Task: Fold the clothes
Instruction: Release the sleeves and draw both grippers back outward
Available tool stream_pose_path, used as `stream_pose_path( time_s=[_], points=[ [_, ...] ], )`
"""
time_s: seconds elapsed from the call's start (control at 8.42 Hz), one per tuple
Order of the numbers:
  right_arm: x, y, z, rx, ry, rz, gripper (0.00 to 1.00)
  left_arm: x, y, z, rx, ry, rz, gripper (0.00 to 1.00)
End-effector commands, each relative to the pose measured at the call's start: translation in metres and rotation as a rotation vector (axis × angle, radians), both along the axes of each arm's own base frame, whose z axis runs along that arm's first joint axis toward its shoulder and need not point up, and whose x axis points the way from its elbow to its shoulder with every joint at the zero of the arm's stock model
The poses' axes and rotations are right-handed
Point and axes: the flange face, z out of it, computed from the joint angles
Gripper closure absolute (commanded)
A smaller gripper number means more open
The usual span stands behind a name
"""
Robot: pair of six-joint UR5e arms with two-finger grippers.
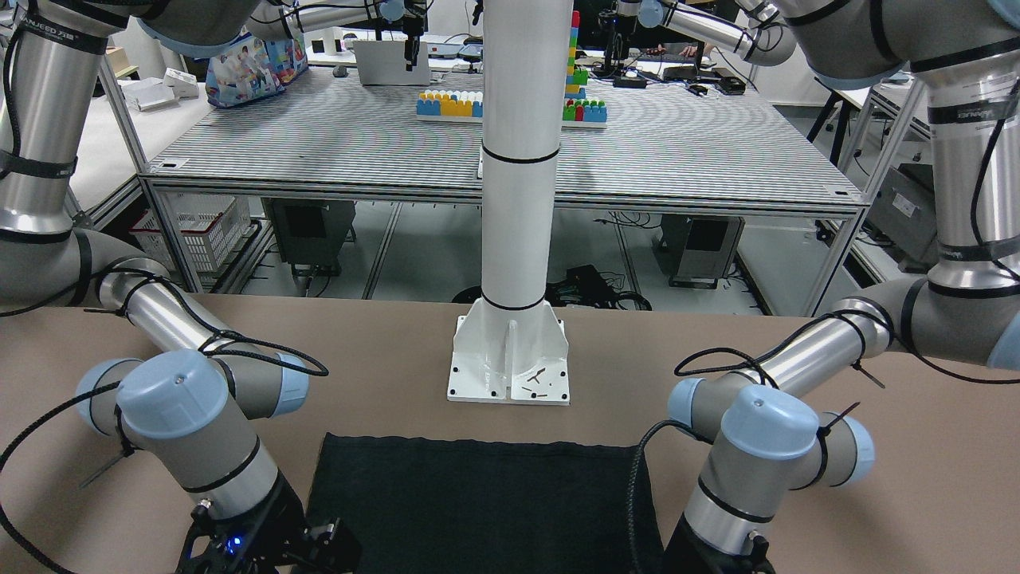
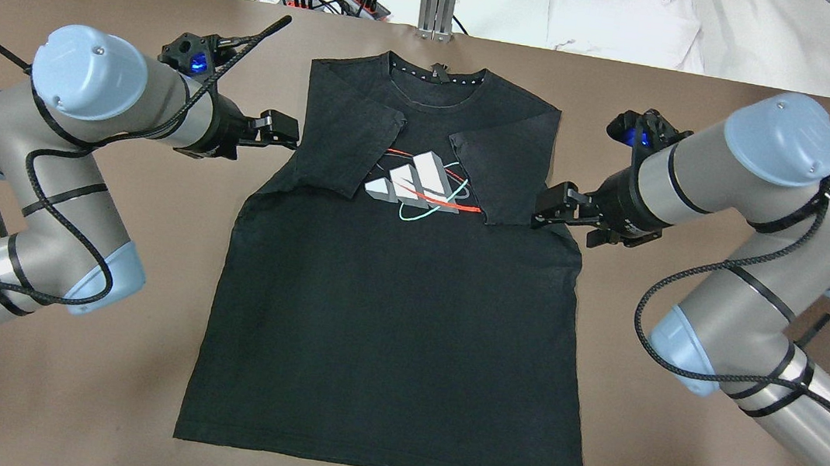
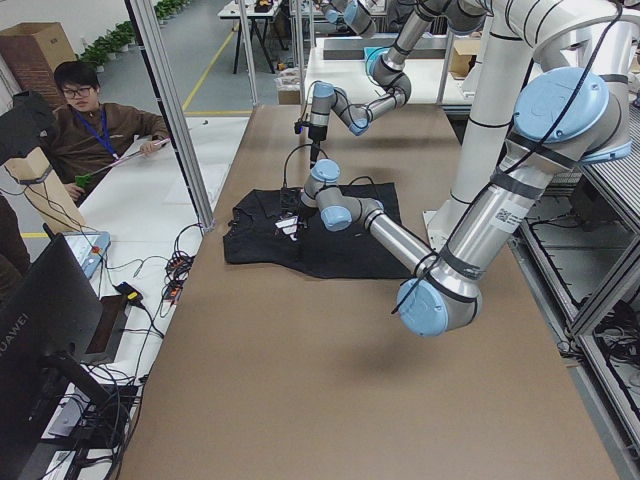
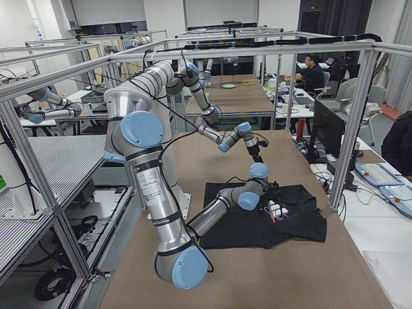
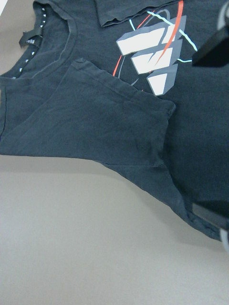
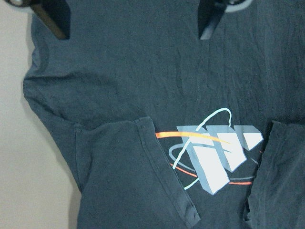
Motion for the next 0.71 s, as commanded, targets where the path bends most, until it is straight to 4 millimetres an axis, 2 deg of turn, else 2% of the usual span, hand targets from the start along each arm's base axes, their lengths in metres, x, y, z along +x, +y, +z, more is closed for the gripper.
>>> stream_pose_path(
  time_s=[0.0,0.12,0.24,0.36,0.48,0.59],
  points=[
    [0.026,0.042,0.022,0.055,-0.038,-0.043,0.06,-0.03,0.027,0.006,-0.068,0.055,-0.077,0.0],
    [0.034,0.053,0.062,0.075,-0.04,-0.051,0.06,-0.032,0.031,0.019,-0.071,0.04,-0.061,0.0],
    [0.045,0.067,0.083,0.09,-0.059,-0.056,0.06,-0.031,0.035,0.034,-0.08,0.022,-0.051,0.0],
    [0.053,0.08,0.104,0.047,-0.056,-0.081,0.06,-0.028,0.038,0.036,-0.078,0.021,-0.042,0.0],
    [0.057,0.086,0.115,0.025,-0.048,-0.085,0.06,-0.02,0.056,0.055,-0.045,0.029,-0.004,0.0],
    [0.061,0.092,0.122,0.018,-0.046,-0.091,0.06,-0.022,0.075,0.083,0.006,0.08,0.026,0.0]
  ],
)
